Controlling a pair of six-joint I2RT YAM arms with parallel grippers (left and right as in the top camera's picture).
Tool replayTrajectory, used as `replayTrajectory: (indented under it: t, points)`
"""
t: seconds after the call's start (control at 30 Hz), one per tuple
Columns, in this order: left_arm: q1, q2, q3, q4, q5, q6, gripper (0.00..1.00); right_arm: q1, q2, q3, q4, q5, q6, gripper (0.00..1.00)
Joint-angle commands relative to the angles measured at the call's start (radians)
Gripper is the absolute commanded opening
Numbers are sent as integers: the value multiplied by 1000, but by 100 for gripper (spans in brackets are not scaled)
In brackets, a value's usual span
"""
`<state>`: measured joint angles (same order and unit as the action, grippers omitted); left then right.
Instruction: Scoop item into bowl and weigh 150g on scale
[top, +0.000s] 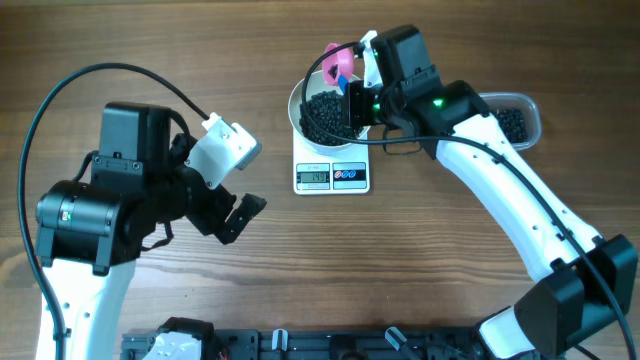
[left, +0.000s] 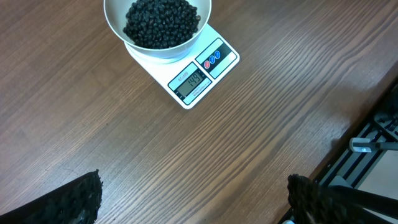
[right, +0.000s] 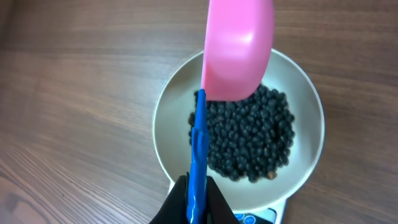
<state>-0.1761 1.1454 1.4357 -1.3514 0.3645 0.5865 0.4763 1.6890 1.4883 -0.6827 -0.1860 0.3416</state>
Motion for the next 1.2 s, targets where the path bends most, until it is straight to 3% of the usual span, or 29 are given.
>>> replayTrajectory:
  t: [0.0,0.13,0.47,0.73,1.03,1.17]
  points:
    - [7,-3,16,0,12,11,100,8,7,11,-77,64,-55,4]
    - [7,-3,16,-1,12,12,100,10,-8,16,2,-14,-18,4]
    - [7,-2,16,0,12,11,100,11,-2,9,-73,74,-20,4]
    - [7,-1,16,0,12,11,100,15,-4,14,-15,-1,20,5]
    - [7,-1,16,0,12,11,100,64,7,10,-67,132,-2,4]
    - [7,-1,16,0,12,11,100,70,3,13,-7,84,-1,4]
